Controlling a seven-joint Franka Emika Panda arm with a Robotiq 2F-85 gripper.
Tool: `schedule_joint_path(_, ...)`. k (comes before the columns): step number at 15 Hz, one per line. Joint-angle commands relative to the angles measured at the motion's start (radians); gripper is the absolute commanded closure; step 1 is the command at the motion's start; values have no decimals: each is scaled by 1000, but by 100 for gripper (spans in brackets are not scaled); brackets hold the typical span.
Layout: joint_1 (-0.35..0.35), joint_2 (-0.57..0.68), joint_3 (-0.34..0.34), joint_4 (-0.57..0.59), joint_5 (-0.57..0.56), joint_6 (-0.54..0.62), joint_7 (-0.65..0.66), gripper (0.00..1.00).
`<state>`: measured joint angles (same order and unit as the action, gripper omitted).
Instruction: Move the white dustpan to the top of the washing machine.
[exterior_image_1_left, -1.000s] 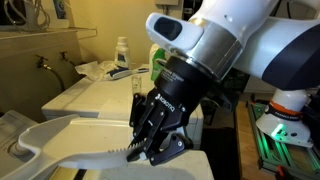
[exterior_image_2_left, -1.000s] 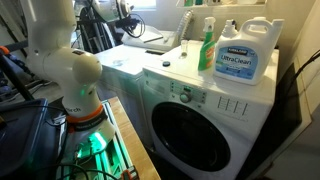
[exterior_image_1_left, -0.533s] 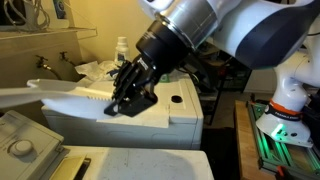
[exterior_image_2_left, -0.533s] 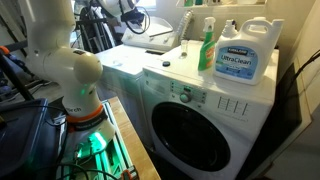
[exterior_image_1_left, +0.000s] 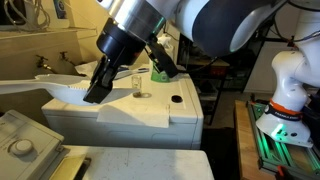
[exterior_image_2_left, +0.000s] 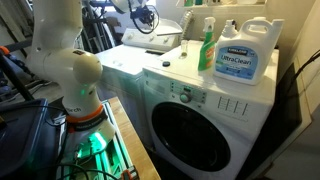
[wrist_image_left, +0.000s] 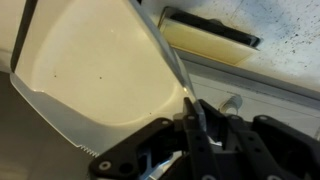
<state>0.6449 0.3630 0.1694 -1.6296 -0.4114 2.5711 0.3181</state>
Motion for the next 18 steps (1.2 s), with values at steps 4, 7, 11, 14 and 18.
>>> schedule_joint_path(4,37,114,-111,119,-128,-53,130,98)
schedule_joint_path(7,21,219,-159,242,-107,-96,131,98)
schedule_joint_path(11,5,364,-201,440,-67,-192,96,98)
schedule_joint_path(14,1,455,-212,574,-46,-281,89,98)
schedule_joint_path(18,-1,550,-226,719,-28,-373,102,97)
